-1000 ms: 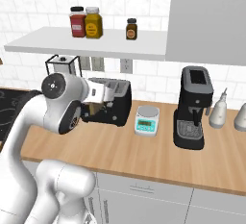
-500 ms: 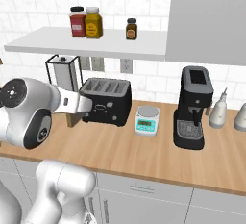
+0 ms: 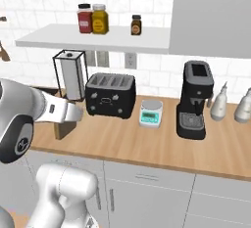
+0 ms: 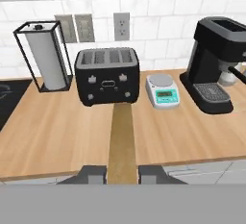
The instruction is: Start the toaster. Once the lever pops up, take the bread to the plate on the dining counter.
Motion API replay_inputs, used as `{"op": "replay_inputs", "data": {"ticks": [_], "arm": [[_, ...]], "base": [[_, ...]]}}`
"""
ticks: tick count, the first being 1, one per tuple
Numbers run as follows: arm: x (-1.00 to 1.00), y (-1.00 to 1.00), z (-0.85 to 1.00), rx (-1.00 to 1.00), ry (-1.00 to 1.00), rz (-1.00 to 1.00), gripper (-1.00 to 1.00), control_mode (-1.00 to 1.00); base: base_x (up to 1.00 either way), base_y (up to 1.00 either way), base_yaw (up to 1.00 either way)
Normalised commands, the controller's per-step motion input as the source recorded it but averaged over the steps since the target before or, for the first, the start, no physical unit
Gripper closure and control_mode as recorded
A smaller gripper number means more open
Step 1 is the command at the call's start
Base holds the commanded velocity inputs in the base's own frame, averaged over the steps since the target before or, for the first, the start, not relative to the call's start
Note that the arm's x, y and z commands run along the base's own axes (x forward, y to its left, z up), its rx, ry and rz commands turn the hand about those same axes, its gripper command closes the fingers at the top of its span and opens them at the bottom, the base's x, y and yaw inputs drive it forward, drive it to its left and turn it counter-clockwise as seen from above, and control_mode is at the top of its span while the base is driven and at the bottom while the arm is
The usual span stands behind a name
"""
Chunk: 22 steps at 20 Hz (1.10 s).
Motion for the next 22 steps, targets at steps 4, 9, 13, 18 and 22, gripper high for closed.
{"op": "replay_inputs", "data": {"ticks": [4,9,13,18,22], "arm": [[0.00,0.00,0.00,0.00,0.00,0.00,1.00,1.00],[0.00,0.00,0.00,0.00,0.00,0.00,1.00,1.00],[0.00,0.00,0.00,0.00,0.00,0.00,1.00,1.00],[0.00,0.00,0.00,0.00,0.00,0.00,1.00,1.00],[0.00,0.00,0.00,0.00,0.00,0.00,1.00,1.00]], "base": [[-0.95,-0.22,-0.34],[-0.22,-0.21,-0.80],[-0.01,-0.06,-0.90],[0.00,-0.20,-0.87],[0.00,-0.45,-0.82]]}}
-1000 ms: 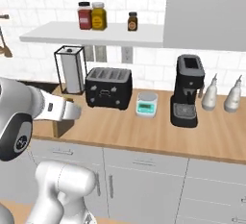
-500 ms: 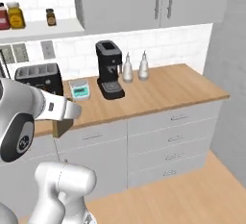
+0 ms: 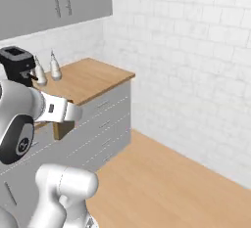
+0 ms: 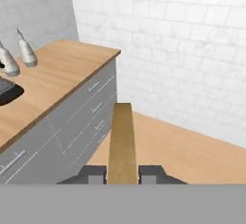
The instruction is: Start the toaster. Once the lever pops up, take the bread to the plate on the dining counter.
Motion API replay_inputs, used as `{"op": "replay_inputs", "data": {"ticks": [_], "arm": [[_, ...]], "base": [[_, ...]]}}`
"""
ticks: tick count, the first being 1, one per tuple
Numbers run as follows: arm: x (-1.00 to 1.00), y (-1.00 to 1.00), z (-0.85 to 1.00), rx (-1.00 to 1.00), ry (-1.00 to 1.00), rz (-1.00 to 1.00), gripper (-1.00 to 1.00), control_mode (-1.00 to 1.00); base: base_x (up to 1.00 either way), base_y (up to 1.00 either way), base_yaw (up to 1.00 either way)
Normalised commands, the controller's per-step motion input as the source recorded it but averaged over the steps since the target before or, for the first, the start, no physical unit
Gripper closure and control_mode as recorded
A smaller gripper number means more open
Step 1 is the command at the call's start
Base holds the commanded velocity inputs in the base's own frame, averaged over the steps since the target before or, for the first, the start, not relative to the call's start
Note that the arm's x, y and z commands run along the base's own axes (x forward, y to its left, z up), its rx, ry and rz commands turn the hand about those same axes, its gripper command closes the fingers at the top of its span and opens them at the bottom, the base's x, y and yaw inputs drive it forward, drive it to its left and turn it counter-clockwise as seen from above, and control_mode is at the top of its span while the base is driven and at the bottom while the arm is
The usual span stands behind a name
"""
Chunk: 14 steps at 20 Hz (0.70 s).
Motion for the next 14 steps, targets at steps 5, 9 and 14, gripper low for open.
{"op": "replay_inputs", "data": {"ticks": [5,9,14], "arm": [[0.00,0.00,0.00,0.00,0.00,0.00,1.00,1.00],[0.00,0.00,0.00,0.00,0.00,0.00,1.00,1.00],[0.00,0.00,0.00,0.00,0.00,0.00,1.00,1.00]], "base": [[0.00,-0.58,-0.80],[0.00,-0.58,-0.80],[0.04,-0.41,-0.78]]}}
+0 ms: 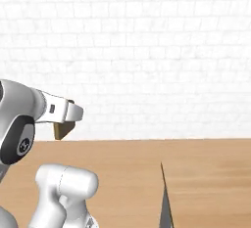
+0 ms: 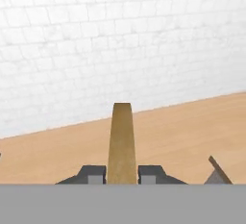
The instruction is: Start the toaster. Once the lever pops up, take the bread to the plate on the dining counter.
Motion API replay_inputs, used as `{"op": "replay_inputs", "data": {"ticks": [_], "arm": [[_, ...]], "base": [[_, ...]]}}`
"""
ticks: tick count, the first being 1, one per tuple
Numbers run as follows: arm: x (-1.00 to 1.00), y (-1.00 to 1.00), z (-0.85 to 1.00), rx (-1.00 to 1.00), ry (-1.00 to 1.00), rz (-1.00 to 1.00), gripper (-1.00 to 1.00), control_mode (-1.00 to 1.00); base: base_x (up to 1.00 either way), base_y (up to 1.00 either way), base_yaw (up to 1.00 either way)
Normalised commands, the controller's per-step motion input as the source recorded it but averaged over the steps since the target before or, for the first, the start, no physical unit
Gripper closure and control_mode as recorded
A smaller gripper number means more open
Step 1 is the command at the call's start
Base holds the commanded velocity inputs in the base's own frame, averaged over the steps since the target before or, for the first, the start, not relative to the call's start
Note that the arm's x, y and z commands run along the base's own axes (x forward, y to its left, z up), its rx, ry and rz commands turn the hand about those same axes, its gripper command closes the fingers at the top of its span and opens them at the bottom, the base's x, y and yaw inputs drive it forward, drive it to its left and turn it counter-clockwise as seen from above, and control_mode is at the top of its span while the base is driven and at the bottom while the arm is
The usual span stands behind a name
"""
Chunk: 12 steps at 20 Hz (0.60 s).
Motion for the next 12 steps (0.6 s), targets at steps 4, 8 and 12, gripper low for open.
{"op": "replay_inputs", "data": {"ticks": [4,8,12], "arm": [[0.00,0.00,0.00,0.00,0.00,0.00,1.00,1.00],[0.00,0.00,0.00,0.00,0.00,0.00,1.00,1.00],[0.00,0.00,0.00,0.00,0.00,0.00,1.00,1.00]], "base": [[0.25,-0.01,-0.70],[0.19,0.42,-0.58],[0.21,0.74,-0.55]]}}
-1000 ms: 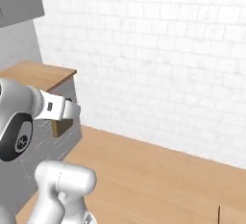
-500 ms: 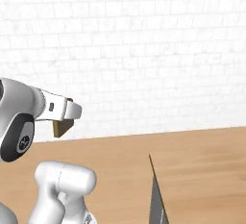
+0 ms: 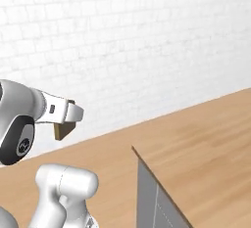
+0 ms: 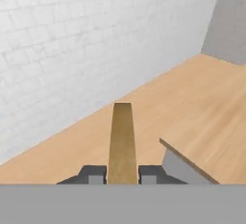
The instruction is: Start the toaster. Once the lever pops up, take the bread to the plate on the dining counter.
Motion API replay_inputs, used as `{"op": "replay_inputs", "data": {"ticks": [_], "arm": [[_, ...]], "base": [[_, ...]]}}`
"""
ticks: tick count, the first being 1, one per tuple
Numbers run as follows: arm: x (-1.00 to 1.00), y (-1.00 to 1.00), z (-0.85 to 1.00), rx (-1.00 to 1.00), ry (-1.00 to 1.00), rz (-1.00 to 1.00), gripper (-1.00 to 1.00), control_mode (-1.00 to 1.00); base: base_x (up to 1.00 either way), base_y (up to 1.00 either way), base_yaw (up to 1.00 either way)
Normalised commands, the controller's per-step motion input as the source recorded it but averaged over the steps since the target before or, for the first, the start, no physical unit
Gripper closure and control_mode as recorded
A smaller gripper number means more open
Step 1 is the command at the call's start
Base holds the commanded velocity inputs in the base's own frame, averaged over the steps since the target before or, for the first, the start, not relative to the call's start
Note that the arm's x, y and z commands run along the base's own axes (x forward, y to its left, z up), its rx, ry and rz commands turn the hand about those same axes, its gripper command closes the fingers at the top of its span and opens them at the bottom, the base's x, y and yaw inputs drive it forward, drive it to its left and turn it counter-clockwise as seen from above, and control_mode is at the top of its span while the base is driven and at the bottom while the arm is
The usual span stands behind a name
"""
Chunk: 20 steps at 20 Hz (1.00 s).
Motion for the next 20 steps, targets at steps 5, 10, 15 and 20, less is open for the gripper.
{"op": "replay_inputs", "data": {"ticks": [5,10,15,20], "arm": [[0.00,0.00,0.00,0.00,0.00,0.00,1.00,1.00],[0.00,0.00,0.00,0.00,0.00,0.00,1.00,1.00],[0.00,0.00,0.00,0.00,0.00,0.00,1.00,1.00],[0.00,0.00,0.00,0.00,0.00,0.00,1.00,1.00]], "base": [[0.30,0.92,-0.53],[0.50,0.83,-0.46],[0.72,0.68,-0.44],[0.86,0.49,-0.44]]}}
